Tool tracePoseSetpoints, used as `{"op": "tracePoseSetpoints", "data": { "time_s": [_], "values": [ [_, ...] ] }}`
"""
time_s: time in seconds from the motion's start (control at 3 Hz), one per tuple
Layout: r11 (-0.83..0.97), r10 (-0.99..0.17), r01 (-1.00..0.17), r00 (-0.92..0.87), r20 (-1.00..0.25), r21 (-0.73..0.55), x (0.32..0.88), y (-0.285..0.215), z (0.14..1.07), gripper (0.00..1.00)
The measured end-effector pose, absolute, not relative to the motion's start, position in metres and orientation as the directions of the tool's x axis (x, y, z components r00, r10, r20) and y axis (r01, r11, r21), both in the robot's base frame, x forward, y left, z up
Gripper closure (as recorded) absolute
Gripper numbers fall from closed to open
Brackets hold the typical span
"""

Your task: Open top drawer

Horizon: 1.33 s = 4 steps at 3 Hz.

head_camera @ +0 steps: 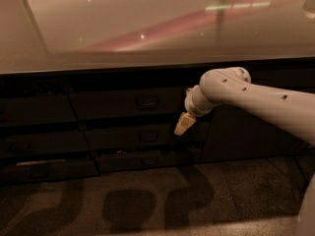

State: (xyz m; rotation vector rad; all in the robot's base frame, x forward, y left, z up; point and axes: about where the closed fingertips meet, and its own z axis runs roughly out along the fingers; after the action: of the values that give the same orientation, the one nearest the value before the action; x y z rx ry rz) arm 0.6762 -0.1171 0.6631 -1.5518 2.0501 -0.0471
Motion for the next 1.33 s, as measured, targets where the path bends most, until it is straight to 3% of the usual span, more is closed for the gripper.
{"op": "tracePoseSetpoints", "data": {
  "time_s": [0.67, 1.33],
  "values": [
    [0.274, -0.906, -0.819, -0.045, -0.42, -0.504, 0.637, -0.12, 0.66, 0.0],
    [0.284, -0.896, -0.799, -0.025, -0.443, -0.53, 0.639, -0.114, 0.658, 0.0]
  ]
}}
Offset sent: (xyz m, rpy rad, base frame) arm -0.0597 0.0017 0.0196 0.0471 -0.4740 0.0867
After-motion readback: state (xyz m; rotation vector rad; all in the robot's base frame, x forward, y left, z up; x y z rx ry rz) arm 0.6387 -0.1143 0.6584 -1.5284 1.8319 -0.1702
